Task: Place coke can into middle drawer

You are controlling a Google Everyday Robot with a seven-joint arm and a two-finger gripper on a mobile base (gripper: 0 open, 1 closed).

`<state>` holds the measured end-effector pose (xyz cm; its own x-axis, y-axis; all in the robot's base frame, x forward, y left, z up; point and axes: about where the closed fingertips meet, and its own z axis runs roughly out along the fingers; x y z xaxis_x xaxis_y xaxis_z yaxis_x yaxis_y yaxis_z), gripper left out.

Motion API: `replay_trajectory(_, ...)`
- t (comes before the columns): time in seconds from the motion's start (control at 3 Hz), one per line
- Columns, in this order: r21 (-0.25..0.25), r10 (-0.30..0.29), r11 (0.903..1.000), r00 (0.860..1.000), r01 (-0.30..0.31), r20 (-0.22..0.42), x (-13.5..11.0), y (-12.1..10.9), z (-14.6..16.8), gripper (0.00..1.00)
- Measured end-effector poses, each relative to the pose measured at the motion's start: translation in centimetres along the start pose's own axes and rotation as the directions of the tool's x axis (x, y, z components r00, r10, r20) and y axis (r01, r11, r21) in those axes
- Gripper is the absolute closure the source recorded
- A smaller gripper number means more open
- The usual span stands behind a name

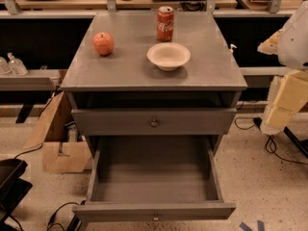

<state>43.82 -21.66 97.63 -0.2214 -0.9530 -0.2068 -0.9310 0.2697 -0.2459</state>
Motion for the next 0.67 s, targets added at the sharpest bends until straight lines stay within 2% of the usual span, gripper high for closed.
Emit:
replay_trajectory(0.33, 0.000, 0.000, 1.0000, 1.000, 0.000, 0.000, 0.00, 0.00, 0.00, 0.00)
replay_trajectory(0.67, 0.046, 0.005, 0.9989, 0.999, -0.007, 0.041, -0.47, -0.75, 0.57, 0.00)
